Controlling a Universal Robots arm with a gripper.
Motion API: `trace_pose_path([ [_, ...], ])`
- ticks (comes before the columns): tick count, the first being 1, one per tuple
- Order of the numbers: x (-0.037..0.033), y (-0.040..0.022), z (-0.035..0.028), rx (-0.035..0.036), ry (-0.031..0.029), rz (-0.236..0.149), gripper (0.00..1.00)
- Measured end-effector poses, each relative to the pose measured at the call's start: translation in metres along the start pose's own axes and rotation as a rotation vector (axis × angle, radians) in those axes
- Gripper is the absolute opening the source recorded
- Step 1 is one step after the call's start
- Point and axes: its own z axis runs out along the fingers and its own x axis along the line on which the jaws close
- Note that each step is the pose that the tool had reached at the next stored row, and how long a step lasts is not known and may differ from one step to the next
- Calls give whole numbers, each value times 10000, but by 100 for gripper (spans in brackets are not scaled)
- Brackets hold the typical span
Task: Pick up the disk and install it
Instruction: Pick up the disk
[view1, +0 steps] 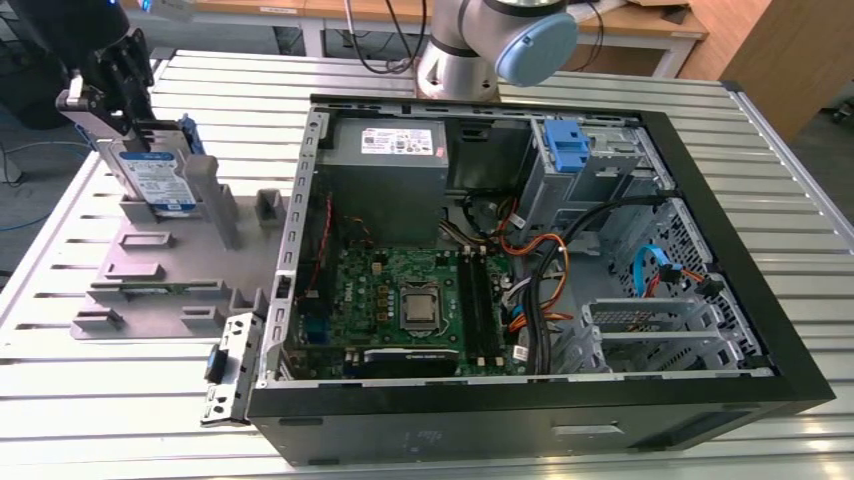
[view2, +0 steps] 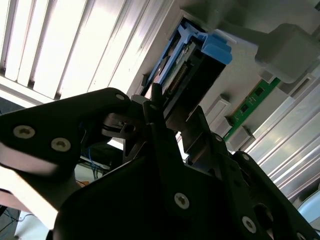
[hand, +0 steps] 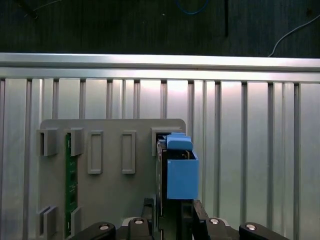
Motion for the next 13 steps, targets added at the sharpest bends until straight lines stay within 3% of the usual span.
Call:
trace_pose_path([
  [4, 0, 0, 1, 0, 0, 0, 40],
  [5, 0, 0, 1, 1, 0, 0, 35],
  [13, 0, 0, 3, 0, 0, 0, 35],
])
